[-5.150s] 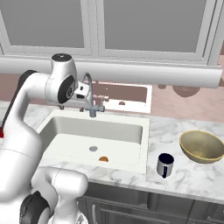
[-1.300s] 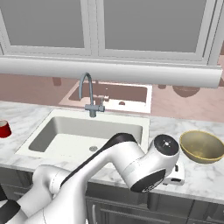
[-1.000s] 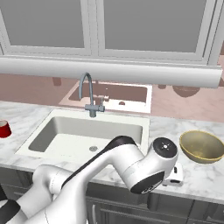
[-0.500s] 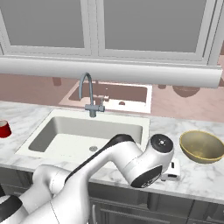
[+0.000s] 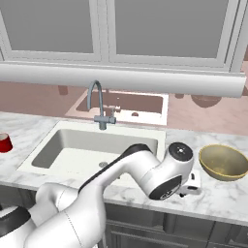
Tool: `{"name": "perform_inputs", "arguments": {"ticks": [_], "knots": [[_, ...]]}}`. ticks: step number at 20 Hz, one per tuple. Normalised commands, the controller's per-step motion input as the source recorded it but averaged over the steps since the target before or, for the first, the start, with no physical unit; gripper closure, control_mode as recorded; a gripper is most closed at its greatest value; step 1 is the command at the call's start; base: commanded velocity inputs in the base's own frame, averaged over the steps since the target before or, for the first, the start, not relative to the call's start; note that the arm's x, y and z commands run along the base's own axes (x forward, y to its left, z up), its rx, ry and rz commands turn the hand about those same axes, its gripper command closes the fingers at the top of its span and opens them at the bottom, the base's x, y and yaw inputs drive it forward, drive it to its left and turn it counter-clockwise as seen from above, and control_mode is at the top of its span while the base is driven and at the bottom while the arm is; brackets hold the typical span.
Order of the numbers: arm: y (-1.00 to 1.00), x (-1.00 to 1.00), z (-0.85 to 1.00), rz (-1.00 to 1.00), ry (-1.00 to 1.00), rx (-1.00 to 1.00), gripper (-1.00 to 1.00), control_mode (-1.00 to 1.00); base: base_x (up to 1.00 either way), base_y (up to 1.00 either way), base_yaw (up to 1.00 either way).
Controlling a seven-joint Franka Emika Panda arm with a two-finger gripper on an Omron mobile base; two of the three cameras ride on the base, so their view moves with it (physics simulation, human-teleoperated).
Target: Clear the mugs and bowl far away from the sink.
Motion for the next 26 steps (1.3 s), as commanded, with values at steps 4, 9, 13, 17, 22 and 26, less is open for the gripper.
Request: {"name": "perform_inputs", "arguments": {"ticks": [4,9,13,17,22,26], "knots": [[-0.26,0.05,-0.04,0.01,0.00,0.00,-1.00,-1.00,0.00,0.00,0.00],[-0.24,0.05,-0.09,0.02,0.00,0.00,-1.00,-1.00,0.00,0.00,0.00],[-0.14,0.08,-0.14,0.03,0.00,0.00,-1.00,-1.00,0.00,0.00,0.00],[0.00,0.13,-0.10,0.05,0.00,0.00,-1.00,-1.00,0.00,0.00,0.00],[0.00,0.09,-0.04,0.05,0.00,0.00,-1.00,-1.00,0.00,0.00,0.00],[0.00,0.06,-0.08,0.05,0.00,0.00,-1.00,-1.00,0.00,0.00,0.00]]}}
